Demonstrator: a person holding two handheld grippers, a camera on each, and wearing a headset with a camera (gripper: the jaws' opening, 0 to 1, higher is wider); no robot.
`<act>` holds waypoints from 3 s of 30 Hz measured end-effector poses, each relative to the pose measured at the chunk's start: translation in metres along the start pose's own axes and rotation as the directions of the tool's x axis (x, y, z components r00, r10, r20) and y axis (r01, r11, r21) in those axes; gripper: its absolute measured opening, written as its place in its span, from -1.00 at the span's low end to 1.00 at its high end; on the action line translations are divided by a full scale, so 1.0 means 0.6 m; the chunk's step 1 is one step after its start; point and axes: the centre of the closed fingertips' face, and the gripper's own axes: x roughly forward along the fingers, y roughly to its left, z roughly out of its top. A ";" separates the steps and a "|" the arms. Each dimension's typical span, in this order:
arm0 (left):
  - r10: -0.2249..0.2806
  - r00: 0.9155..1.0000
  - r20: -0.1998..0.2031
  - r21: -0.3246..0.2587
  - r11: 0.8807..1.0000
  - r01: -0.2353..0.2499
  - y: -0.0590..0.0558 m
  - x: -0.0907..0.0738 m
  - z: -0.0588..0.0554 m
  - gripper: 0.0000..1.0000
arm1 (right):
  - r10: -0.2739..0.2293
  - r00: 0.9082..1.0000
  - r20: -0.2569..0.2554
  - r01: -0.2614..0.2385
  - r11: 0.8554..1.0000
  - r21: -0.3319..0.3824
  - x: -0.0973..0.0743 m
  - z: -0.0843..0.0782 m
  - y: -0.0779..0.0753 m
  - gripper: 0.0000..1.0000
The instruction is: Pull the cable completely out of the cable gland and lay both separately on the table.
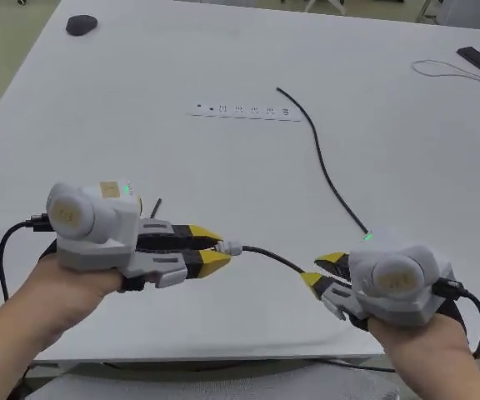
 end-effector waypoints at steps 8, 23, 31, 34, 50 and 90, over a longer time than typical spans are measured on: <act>-0.002 1.000 -0.003 0.001 1.000 0.002 -0.005 -0.004 -0.002 -0.71 | 0.042 0.997 0.059 -0.034 0.991 -0.126 -0.007 0.064 0.032 -0.70; -0.006 1.000 -0.005 0.006 1.000 0.006 -0.009 -0.002 -0.001 -0.70 | 0.114 0.993 0.032 -0.095 0.927 -0.363 0.015 0.085 0.088 -0.80; -0.005 1.000 -0.008 -0.002 1.000 0.005 -0.014 -0.002 -0.004 -0.70 | 0.123 0.992 0.036 -0.095 0.898 -0.429 0.020 0.095 0.098 -0.87; -0.006 1.000 -0.008 -0.001 1.000 0.006 -0.015 -0.002 -0.007 -0.70 | 0.128 0.992 0.024 -0.105 0.897 -0.430 0.024 0.091 0.099 -0.89; 0.000 1.000 -0.009 0.002 1.000 0.000 -0.022 -0.002 -0.011 -0.71 | 0.116 0.992 0.045 -0.094 0.934 -0.344 0.025 0.082 0.104 -0.99; -0.010 1.000 0.005 -0.014 1.000 0.010 -0.018 0.002 -0.012 -0.71 | -0.016 0.993 -0.114 0.014 1.000 -0.021 0.059 -0.073 0.023 -1.00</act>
